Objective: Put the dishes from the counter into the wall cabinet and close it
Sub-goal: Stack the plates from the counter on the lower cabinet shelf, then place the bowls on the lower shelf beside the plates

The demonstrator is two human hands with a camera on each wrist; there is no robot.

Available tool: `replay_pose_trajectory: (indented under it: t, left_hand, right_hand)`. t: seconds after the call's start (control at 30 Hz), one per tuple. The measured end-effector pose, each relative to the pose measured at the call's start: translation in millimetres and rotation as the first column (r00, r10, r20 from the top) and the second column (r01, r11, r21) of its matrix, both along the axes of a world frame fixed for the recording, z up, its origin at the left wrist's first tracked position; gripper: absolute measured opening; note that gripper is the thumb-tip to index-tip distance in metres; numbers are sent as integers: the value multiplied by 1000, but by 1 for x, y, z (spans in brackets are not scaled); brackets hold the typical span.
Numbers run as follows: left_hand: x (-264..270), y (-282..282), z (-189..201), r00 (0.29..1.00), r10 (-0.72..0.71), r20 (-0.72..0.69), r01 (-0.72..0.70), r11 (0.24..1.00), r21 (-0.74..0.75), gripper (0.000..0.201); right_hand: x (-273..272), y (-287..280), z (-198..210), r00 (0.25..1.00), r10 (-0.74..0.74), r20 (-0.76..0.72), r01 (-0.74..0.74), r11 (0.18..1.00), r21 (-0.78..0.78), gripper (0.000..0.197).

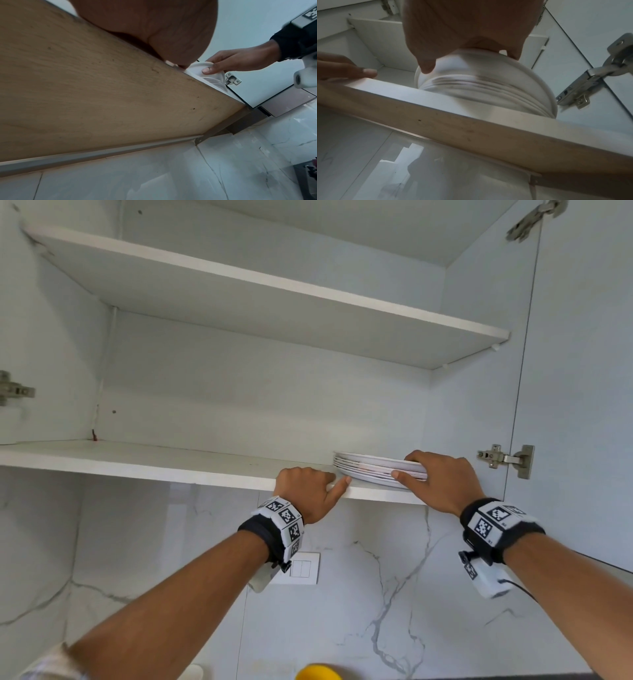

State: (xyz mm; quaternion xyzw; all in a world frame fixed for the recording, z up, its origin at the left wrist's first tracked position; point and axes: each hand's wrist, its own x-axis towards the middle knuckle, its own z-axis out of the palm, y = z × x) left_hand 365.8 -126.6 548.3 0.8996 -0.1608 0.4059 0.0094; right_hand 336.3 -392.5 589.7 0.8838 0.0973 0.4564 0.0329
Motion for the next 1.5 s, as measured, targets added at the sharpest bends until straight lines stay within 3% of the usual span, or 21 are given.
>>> replay_pose_trajectory:
  t: [0.17,0.4,0.5,0.67,0.87,1.0,1.13,1.2,1.27,1.37,1.5]
  left_hand:
    - [-1,-1,0,1000,10,-1,-10,1000,6,65]
    - [1,-1,-1,1000,19,21,-19,1000,10,65]
    - [1,-2,-2,999,17,36,-17,1000,4,65]
    - [2,-2,-1,999,25,30,-25,1000,-2,64]
    - [3,1,2,1000,0,7,0,1000,30,63]
    - [-10,6,-15,990,-128,56,125,991,57,57]
    - [-34,4,-65,913,-337,229,369,922,-114,46]
    - [-46,2,-97,891,-409,197,446,868,-217,48]
    - [-59,0,-142,892,-445,76,446,843,-301,54]
    - [-71,3,-224,879,-428,-212,333,867,-370,60]
    - [-91,15,-324,746,-348,-568,144,917,-373,56]
  right_hand:
    - [17,-4,-7,982,6,-191,2,999,40,80]
    - [28,-6,-18,993,62,-97,-57,996,61,77]
    - [29,-5,-28,997,5,-79,-1,999,50,65]
    - [18,8,-53,999,-15,-32,18,996,90,67]
    - [0,10,-85,994,-6,-105,9,1000,28,71]
    - [-16,12,-106,968,30,-250,-21,999,38,77]
    - [-36,17,-142,897,57,-439,-40,998,48,64]
    - [-44,18,-167,854,4,-520,-8,1000,-6,58]
    - [-55,19,-203,807,-33,-589,14,999,-37,55]
    - [-71,19,-266,738,-6,-675,3,1000,-6,48]
    - [-95,20,-350,623,35,-781,-9,999,37,38]
